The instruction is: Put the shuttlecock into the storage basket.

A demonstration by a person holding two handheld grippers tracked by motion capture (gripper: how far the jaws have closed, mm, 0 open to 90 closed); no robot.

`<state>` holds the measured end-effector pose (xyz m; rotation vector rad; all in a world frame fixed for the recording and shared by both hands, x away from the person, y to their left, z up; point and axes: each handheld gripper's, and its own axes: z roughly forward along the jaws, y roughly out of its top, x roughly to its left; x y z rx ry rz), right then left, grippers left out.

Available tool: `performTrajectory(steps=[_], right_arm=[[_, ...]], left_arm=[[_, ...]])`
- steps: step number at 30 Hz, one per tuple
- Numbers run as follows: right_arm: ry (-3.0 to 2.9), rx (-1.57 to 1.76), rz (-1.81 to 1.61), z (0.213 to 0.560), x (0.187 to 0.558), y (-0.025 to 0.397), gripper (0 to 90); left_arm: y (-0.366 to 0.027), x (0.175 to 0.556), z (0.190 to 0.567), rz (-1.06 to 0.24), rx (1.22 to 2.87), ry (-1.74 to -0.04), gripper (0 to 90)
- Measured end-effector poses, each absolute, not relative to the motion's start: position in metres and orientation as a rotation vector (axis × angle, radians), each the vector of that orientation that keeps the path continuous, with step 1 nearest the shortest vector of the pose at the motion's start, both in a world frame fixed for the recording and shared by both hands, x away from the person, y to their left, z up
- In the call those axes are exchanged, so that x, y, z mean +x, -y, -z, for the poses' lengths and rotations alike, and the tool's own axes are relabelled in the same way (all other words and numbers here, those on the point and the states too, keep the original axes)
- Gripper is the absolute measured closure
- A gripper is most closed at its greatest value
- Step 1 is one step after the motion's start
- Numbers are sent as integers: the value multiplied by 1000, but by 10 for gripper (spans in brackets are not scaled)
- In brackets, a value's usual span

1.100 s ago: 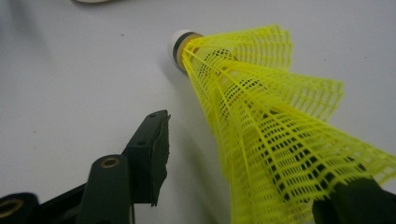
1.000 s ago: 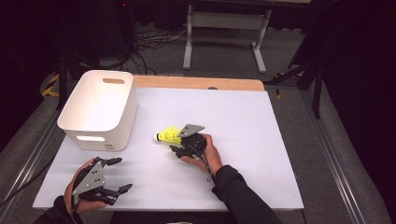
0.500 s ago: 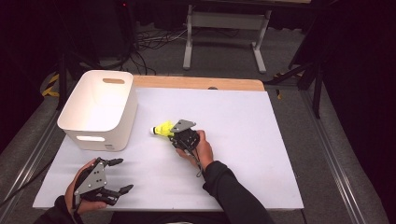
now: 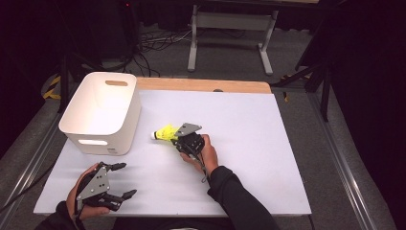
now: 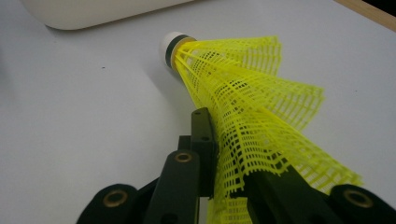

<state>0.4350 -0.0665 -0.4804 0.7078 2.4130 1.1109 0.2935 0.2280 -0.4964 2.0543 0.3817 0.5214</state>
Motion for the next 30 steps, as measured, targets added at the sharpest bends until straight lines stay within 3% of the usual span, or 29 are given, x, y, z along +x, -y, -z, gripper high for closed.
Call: performTrajectory(steps=[30], right_arm=[[-2338,662,-1301,457,398,112,852]], left_arm=[[-228,294,497,-523,2050,-414,113]])
